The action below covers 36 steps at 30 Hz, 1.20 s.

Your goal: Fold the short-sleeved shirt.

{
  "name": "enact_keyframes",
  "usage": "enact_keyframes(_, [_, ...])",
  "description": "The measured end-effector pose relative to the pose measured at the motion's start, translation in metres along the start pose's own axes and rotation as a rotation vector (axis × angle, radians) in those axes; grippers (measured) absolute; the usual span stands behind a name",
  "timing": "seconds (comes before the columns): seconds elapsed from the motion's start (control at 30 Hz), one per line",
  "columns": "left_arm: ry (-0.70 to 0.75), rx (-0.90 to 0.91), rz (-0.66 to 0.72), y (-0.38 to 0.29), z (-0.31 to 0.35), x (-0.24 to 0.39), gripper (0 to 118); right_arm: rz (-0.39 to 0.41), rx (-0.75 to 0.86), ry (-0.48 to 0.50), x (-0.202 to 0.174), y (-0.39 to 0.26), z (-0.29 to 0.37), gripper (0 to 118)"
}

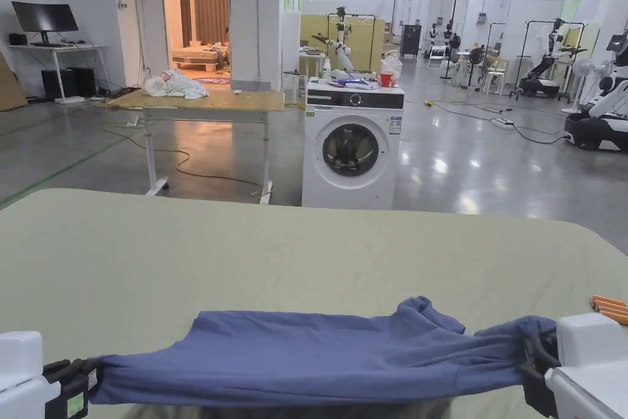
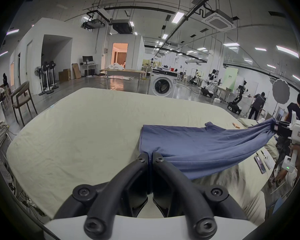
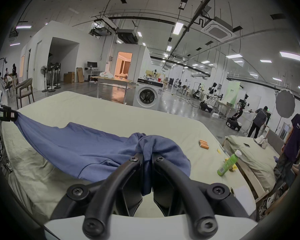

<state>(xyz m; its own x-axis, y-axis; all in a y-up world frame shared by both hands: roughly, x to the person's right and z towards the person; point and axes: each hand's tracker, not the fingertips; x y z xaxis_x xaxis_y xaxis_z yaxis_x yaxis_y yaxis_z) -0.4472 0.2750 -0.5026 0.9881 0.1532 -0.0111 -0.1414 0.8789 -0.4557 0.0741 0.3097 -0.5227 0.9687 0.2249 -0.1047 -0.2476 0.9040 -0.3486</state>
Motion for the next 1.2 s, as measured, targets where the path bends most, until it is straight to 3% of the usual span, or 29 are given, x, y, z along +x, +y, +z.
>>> enact_keyframes(0.23, [0.024, -0.139, -0.008, -0.046, -0.004, 0.002, 0, 0.08, -0.206, 0.031, -0.019, -0.052, -0.001, 7])
enact_keyframes(0.5, [0.061, -0.304, -0.016, -0.108, -0.049, 0.007, 0, 0.037, -0.375, 0.095, -0.045, -0.128, -0.039, 11])
enact_keyframes(0.53, [0.067, -0.308, -0.021, -0.11, -0.053, 0.009, 0, 0.033, -0.379, 0.099, -0.048, -0.132, -0.04, 18])
enact_keyframes(0.57, [0.078, -0.309, -0.028, -0.112, -0.052, 0.015, 1, 0.027, -0.382, 0.104, -0.051, -0.133, -0.041, 34])
enact_keyframes(0.63, [0.084, -0.307, -0.03, -0.111, -0.055, 0.02, 22, 0.015, -0.375, 0.1, -0.055, -0.131, -0.042, 67])
enact_keyframes(0.73, [0.092, -0.249, -0.039, -0.101, -0.053, 0.03, 75, -0.027, -0.272, 0.089, -0.056, -0.116, -0.037, 70])
enact_keyframes(0.77, [0.095, -0.21, -0.052, -0.095, -0.053, 0.033, 78, -0.046, -0.229, 0.089, -0.056, -0.108, -0.036, 71])
enact_keyframes(0.9, [0.088, -0.048, -0.094, -0.07, -0.052, 0.05, 78, -0.138, -0.05, 0.052, -0.055, -0.075, -0.035, 76])
enact_keyframes(1.07, [0.093, 0.149, -0.116, -0.039, -0.05, 0.072, 74, -0.169, 0.112, 0.013, -0.066, -0.049, -0.048, 75])
enact_keyframes(1.1, [0.096, 0.186, -0.129, -0.04, -0.056, 0.075, 70, -0.181, 0.129, 0.008, -0.07, -0.044, -0.05, 73])
enact_keyframes(1.13, [0.104, 0.215, -0.137, -0.038, -0.056, 0.079, 56, -0.188, 0.151, 0.003, -0.072, -0.042, -0.052, 63])
enact_keyframes(1.2, [0.127, 0.27, -0.15, -0.032, -0.054, 0.086, 29, -0.211, 0.194, -0.017, -0.078, -0.037, -0.055, 35])
